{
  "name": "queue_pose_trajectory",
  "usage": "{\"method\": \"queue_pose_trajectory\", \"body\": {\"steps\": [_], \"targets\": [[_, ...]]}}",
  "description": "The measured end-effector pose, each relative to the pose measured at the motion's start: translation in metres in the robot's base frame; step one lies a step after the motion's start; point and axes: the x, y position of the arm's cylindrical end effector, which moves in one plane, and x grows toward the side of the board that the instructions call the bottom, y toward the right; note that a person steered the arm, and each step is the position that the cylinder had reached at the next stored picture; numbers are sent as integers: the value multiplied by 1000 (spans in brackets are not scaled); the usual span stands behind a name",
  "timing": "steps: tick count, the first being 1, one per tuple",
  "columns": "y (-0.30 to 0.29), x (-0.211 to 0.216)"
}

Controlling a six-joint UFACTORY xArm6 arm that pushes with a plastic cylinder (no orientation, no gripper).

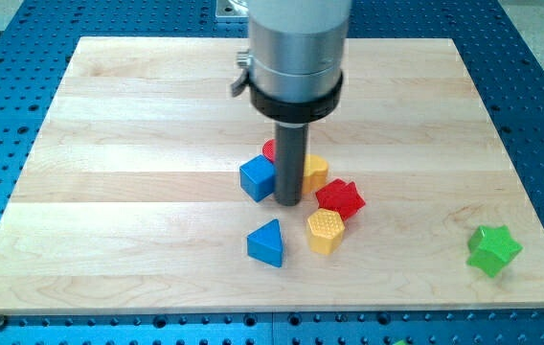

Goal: Push the red star left to the green star

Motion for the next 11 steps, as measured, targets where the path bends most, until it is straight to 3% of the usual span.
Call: {"method": "queue_pose_trajectory", "body": {"steps": [2, 3, 5, 6, 8, 9, 10, 11], "targets": [[120, 31], [77, -13], [33, 29], [80, 70], [105, 65], [74, 34], [-11, 10], [-75, 24]]}}
